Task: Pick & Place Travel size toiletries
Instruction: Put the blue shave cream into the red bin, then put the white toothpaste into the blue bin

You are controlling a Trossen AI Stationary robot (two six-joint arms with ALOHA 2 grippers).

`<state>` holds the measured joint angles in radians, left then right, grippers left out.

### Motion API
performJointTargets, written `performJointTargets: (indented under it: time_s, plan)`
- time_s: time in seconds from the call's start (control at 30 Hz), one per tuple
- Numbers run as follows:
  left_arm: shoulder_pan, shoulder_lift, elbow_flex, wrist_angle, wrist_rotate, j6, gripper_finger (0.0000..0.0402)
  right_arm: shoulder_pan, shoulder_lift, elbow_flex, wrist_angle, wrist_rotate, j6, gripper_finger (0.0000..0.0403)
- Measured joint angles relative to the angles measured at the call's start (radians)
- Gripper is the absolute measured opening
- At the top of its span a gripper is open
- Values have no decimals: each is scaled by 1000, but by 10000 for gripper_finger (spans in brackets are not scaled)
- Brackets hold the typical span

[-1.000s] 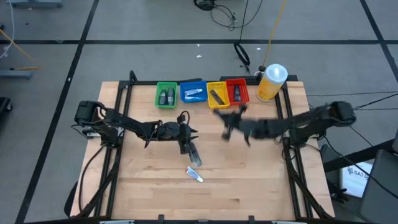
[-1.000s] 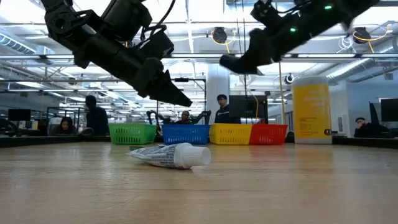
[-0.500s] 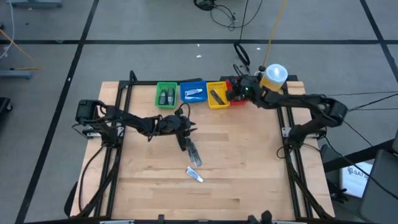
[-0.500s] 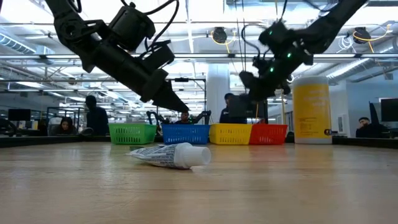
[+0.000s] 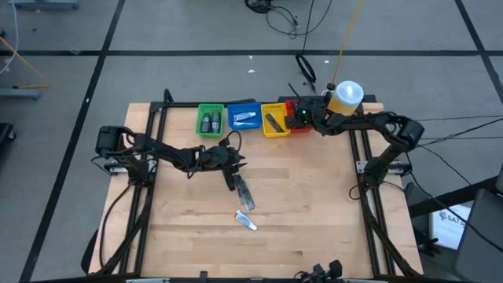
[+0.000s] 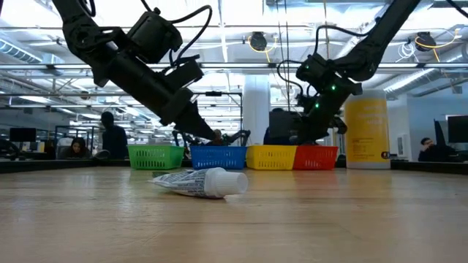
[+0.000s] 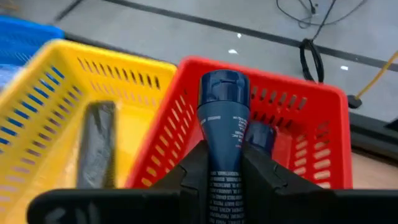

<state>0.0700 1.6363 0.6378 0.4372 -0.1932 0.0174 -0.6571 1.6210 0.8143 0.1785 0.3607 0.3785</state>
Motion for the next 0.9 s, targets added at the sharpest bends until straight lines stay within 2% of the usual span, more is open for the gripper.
performJointTargets:
  time_s: [0.23, 0.37, 0.67, 0.83, 0.9]
  plan:
    - [-6, 0, -2, 0, 0, -21, 106, -6, 31, 0, 7, 0, 3, 55]
    - [-13, 0, -2, 1, 0, -23, 106, -6, 35, 0, 8, -4, 2, 71]
    - [-14, 0, -2, 1, 0, -28, 106, -5, 25, 0, 19, -23, -49, 151]
    - [-14, 0, -2, 0, 0, -39, 106, 12, -67, 0, 17, -29, -156, 190]
    - [-14, 0, -2, 0, -15, -39, 106, 42, -114, -6, 18, -82, -202, 198]
